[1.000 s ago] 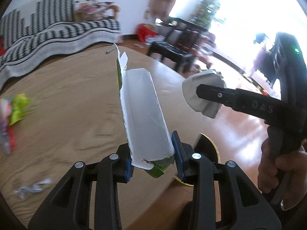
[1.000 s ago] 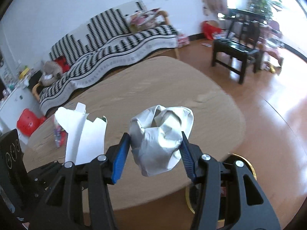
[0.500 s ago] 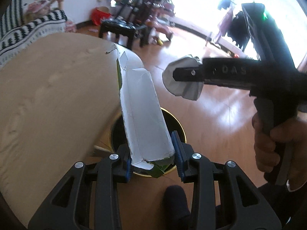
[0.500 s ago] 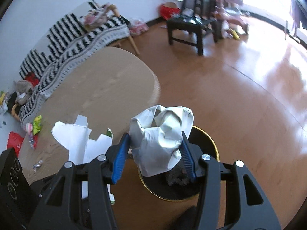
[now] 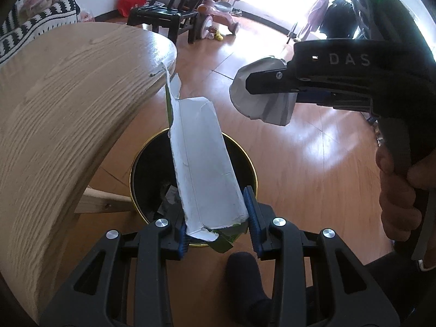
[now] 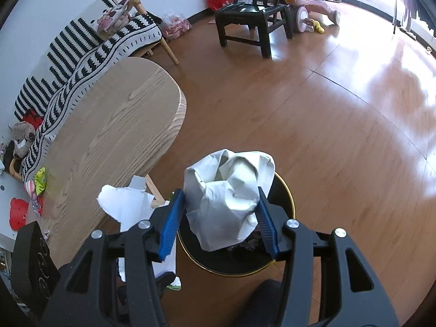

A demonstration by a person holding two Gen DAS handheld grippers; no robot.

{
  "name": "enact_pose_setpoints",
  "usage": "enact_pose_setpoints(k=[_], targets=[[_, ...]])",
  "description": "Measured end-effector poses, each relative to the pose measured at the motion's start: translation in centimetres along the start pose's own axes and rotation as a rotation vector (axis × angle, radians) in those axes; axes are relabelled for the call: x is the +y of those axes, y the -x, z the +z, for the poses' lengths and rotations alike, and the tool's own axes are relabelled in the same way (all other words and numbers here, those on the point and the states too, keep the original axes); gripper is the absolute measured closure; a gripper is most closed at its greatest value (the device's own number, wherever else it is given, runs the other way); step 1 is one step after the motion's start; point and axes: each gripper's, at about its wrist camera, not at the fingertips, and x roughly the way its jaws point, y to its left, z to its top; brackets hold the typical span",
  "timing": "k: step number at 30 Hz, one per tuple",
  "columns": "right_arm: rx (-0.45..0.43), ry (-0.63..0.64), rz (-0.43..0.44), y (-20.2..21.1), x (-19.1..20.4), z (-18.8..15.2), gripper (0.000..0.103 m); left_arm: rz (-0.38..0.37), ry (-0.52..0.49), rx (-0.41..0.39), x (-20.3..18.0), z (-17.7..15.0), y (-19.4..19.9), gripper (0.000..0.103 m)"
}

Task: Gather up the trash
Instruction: 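Carry the carton and white bag over the black bin and open both tools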

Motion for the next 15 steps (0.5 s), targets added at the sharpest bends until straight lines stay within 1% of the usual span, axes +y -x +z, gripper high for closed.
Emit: enact_pose_setpoints(k=[15], targets=[[-0.006, -0.004, -0.001, -0.08, 0.58, 0.64, 0.051, 0.001, 0.000, -0.004, -0.12, -0.29, 0.36, 0.068]])
